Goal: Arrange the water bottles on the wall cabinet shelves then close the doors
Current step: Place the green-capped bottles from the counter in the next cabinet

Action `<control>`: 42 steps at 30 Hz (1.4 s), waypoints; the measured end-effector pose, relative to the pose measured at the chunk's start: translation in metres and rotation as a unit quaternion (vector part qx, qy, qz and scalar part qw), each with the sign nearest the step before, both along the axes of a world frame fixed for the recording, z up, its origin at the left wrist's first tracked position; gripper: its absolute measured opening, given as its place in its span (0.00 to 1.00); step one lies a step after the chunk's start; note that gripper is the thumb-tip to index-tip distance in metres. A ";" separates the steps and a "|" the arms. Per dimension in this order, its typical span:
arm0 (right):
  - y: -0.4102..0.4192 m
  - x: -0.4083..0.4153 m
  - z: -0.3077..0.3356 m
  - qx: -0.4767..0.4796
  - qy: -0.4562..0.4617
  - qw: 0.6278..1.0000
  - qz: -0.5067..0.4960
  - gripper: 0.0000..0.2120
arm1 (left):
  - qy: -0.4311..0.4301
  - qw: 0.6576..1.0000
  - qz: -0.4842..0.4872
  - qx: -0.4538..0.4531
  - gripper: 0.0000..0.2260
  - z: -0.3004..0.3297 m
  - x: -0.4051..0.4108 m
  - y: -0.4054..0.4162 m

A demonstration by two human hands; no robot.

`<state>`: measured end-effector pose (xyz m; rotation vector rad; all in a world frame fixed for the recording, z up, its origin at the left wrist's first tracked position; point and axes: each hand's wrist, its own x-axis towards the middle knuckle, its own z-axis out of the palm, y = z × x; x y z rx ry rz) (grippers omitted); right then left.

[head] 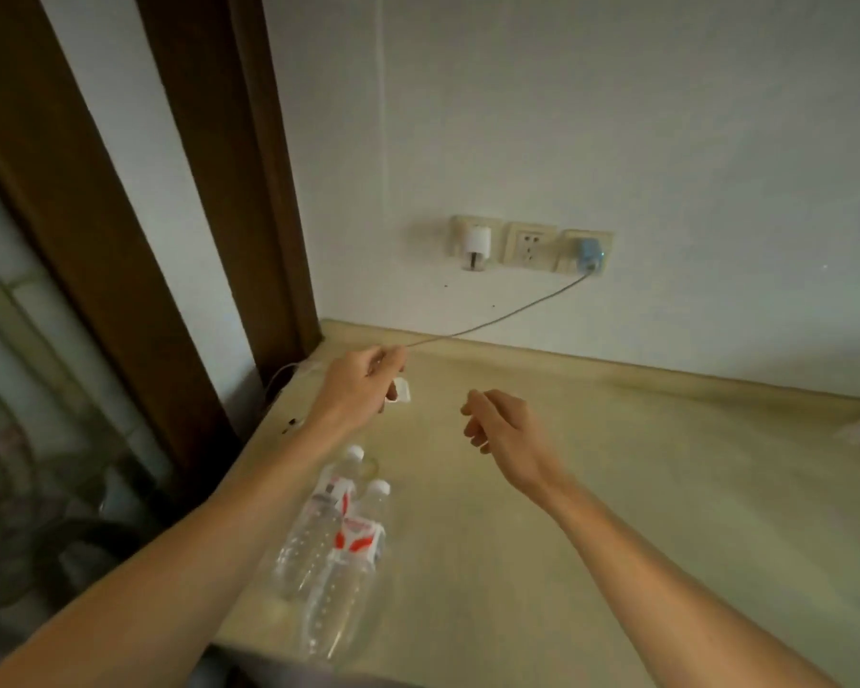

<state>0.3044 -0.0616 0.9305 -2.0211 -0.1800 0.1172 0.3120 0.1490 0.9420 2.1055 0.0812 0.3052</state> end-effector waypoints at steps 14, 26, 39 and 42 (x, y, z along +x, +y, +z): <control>0.104 -0.040 -0.141 -0.063 0.301 0.951 0.028 0.35 | 0.348 0.935 -0.008 0.073 0.24 -0.159 -0.040 0.091; 0.081 -0.034 -0.148 0.004 0.329 0.944 0.003 0.29 | 0.319 0.941 -0.048 0.102 0.27 -0.169 -0.030 0.074; -0.065 -0.012 -0.153 0.005 0.279 0.948 -0.154 0.32 | 0.314 0.945 -0.055 0.068 0.39 -0.167 -0.010 -0.087; -0.085 -0.010 -0.155 0.003 0.268 0.948 -0.174 0.31 | 0.309 0.945 -0.066 0.086 0.37 -0.171 -0.004 -0.107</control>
